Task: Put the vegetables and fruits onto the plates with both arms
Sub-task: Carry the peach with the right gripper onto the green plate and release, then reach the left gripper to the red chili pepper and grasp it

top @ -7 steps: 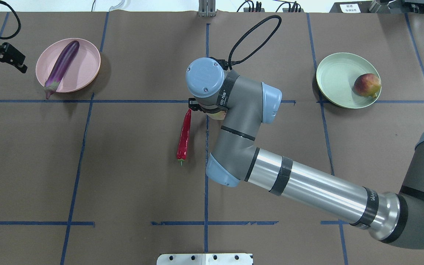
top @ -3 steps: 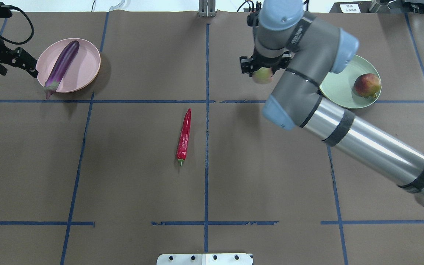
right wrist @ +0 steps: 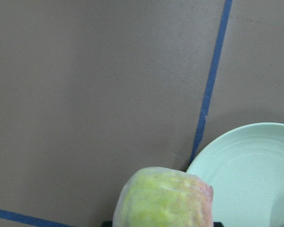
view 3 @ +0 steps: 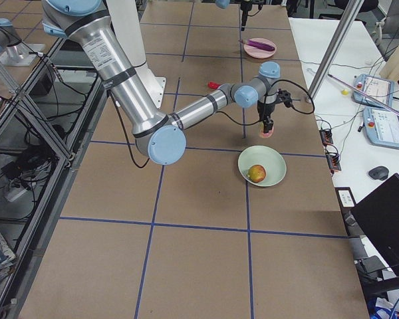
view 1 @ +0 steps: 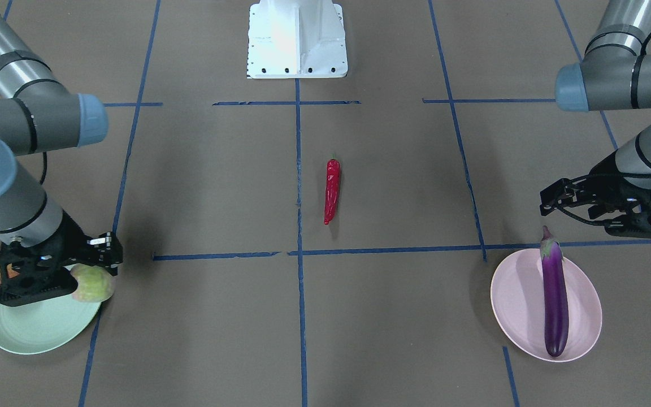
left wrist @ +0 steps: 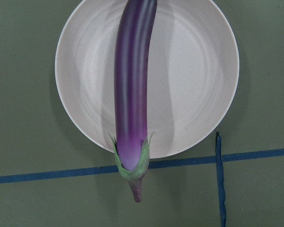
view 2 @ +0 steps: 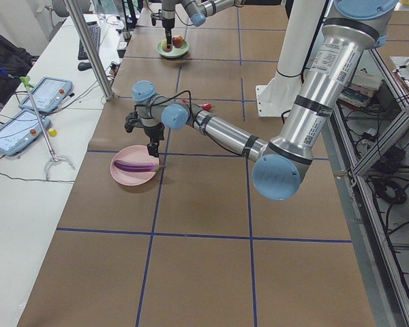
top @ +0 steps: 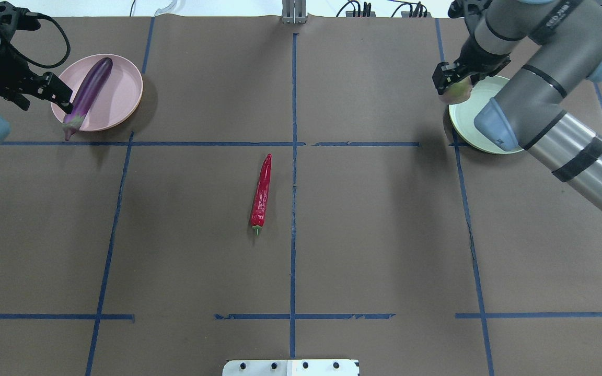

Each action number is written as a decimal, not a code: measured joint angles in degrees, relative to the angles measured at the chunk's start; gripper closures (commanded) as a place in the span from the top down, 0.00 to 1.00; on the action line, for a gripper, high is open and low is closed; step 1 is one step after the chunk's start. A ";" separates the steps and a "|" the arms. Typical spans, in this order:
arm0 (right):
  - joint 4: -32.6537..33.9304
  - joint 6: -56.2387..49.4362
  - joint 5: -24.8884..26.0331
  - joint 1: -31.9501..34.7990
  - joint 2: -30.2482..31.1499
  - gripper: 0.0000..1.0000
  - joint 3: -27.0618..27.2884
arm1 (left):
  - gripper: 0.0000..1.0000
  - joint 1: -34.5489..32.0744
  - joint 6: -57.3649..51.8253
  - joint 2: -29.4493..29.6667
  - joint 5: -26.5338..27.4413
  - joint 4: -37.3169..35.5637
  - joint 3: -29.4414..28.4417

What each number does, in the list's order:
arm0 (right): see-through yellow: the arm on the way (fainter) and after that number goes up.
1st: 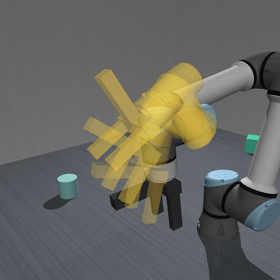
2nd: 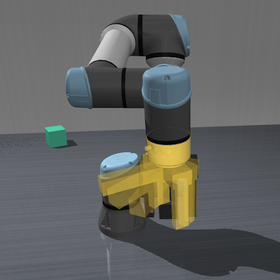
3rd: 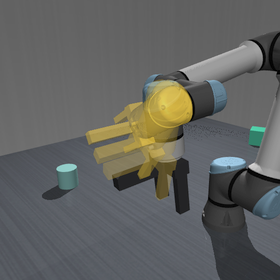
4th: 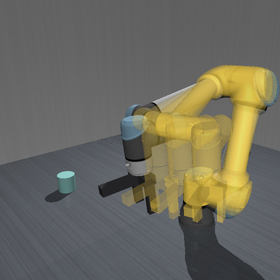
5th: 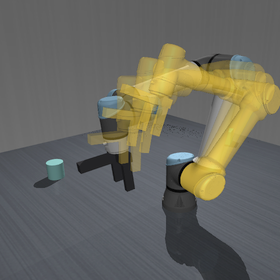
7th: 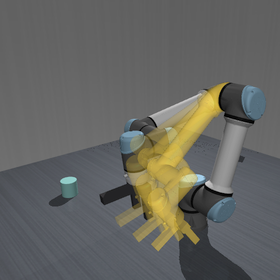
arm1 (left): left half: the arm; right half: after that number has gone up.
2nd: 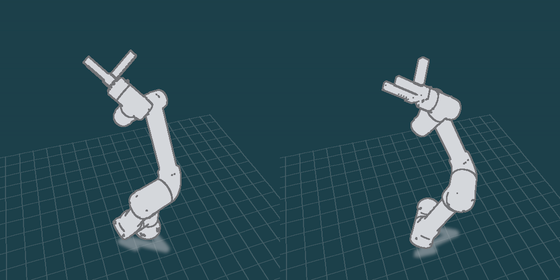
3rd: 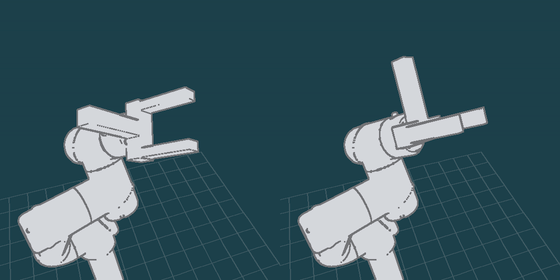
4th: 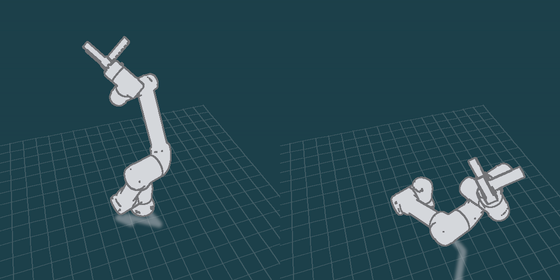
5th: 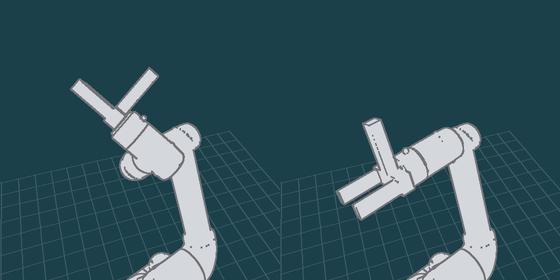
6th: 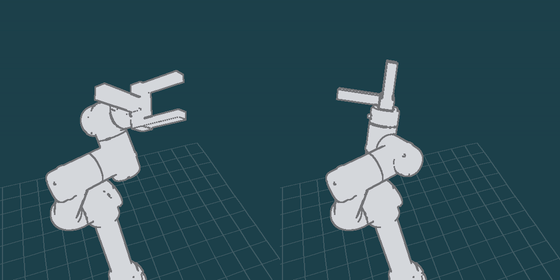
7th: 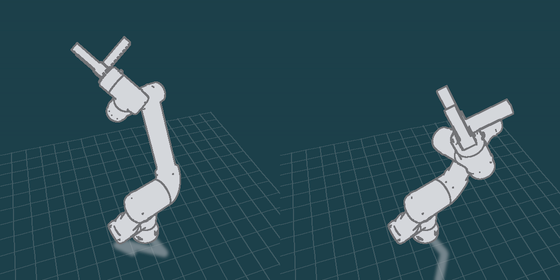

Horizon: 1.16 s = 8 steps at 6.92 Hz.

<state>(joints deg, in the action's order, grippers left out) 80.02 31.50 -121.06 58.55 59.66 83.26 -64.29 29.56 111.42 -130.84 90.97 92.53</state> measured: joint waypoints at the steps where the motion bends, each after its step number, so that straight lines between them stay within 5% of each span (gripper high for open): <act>1: -1.95 -1.14 -1.25 0.76 2.72 0.63 -0.55 | 1.00 0.63 0.81 0.15 0.31 0.00 0.24; 2: -2.68 -1.53 -1.68 0.86 3.88 1.00 -1.59 | 1.00 0.95 1.21 0.29 0.69 0.00 0.43; 8: -1.81 -3.89 -7.81 7.04 4.70 1.00 -1.16 | 1.00 5.25 5.01 3.59 3.47 -0.10 0.83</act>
<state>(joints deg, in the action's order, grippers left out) 78.21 27.61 -128.86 65.60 64.36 82.11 -59.04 34.58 115.00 -127.37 90.86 93.36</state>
